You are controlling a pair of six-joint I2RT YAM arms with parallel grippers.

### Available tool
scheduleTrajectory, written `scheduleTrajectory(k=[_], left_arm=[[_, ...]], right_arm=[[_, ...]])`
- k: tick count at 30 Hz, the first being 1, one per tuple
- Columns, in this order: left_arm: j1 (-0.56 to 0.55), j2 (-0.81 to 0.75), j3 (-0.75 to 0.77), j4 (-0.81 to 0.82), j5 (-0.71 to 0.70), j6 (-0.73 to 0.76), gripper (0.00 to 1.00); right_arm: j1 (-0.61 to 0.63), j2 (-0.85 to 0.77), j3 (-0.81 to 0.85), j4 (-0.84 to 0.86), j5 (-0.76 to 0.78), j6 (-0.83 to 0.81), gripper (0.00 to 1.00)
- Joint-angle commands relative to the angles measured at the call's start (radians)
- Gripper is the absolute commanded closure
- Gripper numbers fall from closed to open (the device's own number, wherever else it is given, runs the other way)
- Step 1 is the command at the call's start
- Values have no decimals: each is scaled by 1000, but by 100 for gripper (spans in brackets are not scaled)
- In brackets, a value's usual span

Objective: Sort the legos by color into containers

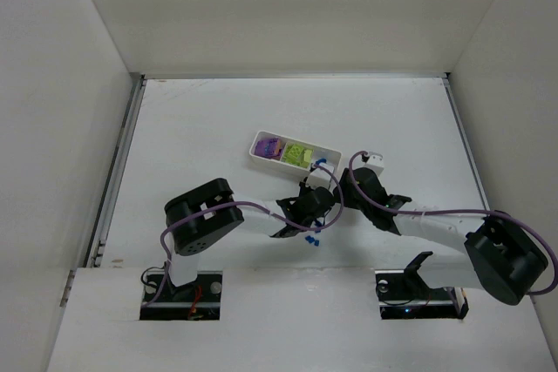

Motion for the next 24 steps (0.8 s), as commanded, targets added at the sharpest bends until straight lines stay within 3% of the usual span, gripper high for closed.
scheduleTrajectory(k=[1,6,14,24], left_arm=[[7,20,20,-38,-11,6,80],[5,0,3,-38,-11,6,86],[-6,-138,-68,-40,-9,4,87],[36,-336,-137,-29,6,-19,87]], right_arm=[[0,-3,14,59,-1,3,43],[-7,-3,10,62,-7,-2,43],[0,72,60,36,-12,-20,39],[0,161,137,-12,-1,-58,52]])
